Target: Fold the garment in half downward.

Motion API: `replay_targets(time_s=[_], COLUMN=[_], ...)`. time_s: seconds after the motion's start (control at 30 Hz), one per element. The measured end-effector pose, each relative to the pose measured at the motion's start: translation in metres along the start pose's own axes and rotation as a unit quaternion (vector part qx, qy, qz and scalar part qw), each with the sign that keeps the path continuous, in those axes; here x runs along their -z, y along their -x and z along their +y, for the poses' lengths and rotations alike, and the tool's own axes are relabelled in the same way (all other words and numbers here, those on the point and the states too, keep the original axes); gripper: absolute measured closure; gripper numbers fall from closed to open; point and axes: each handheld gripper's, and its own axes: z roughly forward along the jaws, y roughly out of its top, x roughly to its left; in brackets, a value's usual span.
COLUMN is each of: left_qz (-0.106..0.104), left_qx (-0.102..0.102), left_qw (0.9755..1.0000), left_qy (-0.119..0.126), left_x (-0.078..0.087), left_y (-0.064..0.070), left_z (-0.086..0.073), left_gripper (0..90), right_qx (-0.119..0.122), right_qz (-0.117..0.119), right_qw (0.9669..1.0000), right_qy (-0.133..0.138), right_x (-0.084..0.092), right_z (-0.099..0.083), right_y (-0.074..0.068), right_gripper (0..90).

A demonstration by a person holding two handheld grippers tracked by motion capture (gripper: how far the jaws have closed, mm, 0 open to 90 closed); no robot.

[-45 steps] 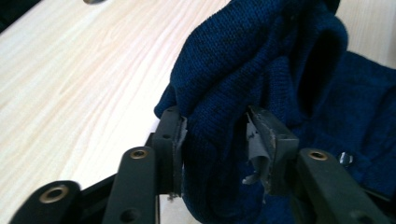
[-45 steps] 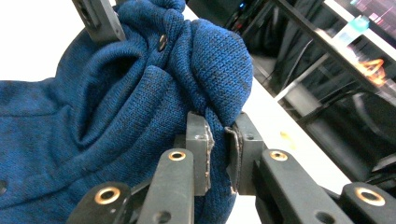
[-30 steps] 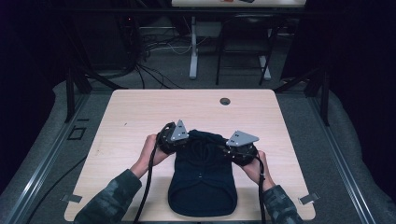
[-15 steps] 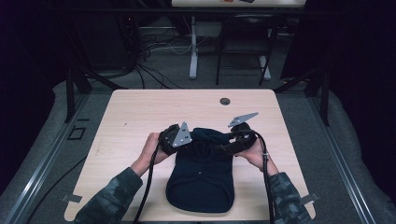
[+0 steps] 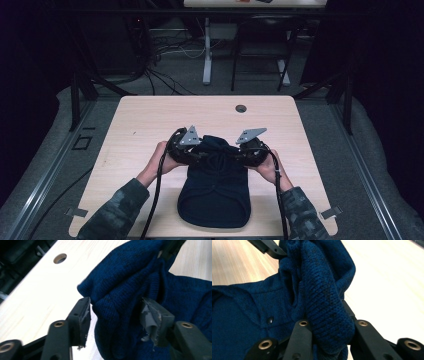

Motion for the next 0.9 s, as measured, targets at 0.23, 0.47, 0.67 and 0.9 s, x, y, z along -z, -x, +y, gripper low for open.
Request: replay_targets(time_s=[0.23,0.47,0.67,0.9], left_qz=[-0.009,0.078,0.099,0.039], left_qx=[-0.001,-0.049,-0.064,-0.043], left_qw=[1.0,0.9949,0.9924,0.9983], left_qy=[-0.003,0.04,0.038,0.01], left_x=[-0.007,0.003,0.001,-0.01], left_y=[0.001,0.009,0.013,0.022], left_z=[0.0,0.008,0.006,-0.008], left_gripper=[55.2,74.8,74.3,63.7], right_qx=[0.051,0.117,0.171,0.157], right_qz=[-0.046,-0.154,-0.213,-0.181], right_qw=[0.9975,0.9798,0.9603,0.9693], right_qy=[0.012,0.05,0.057,0.056], right_x=[0.002,0.011,0.005,-0.01], right_z=[0.001,0.006,0.002,-0.023], right_y=[-0.012,-0.024,-0.035,-0.039], right_gripper=[77.5,77.6,77.4,76.9])
